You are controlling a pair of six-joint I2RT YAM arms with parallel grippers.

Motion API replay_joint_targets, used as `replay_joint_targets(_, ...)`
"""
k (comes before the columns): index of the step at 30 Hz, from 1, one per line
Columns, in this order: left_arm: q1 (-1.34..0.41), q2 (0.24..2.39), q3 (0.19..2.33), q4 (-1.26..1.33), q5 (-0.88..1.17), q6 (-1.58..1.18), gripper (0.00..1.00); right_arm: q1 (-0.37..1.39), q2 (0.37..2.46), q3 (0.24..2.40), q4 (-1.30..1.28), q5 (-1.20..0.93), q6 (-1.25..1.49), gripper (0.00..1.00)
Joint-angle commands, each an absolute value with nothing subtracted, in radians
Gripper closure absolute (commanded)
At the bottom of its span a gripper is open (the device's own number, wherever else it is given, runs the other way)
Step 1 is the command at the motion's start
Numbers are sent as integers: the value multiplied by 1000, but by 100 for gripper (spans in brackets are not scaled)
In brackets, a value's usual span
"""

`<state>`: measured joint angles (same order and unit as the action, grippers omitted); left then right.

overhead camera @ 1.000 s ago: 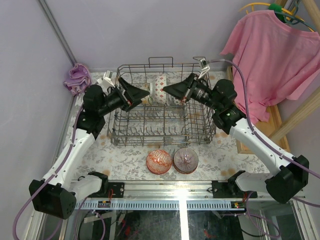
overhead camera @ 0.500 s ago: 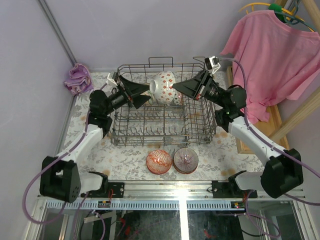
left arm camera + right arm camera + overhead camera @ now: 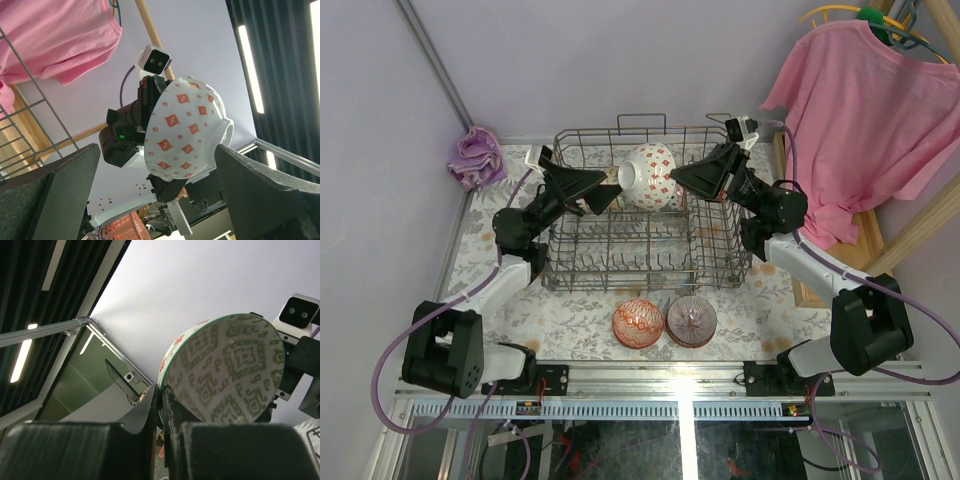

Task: Load the bowls into the dish rack
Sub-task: Place the bowl in the dish rack.

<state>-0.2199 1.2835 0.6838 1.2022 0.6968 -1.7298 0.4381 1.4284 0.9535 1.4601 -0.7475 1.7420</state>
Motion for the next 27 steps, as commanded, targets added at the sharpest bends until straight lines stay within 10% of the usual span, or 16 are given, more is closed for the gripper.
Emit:
replay_joint_targets(1,-249,1296,646,1394,617,-1789,3,436,1414,959,1654,-654,1771,100)
replay_joint_targets(7,-215,1238,611,1355,634,-1799,9,436,1363,962,1487,-684,1654,100)
replay_joint_targets(16,-148,881,944,-198,604,-958,6,436,1020,1091,266,-744,965,100)
replay_joint_targets(27,-147,784,981,-556,573,-749,5,816,1060,1276,-550,-395,545,100)
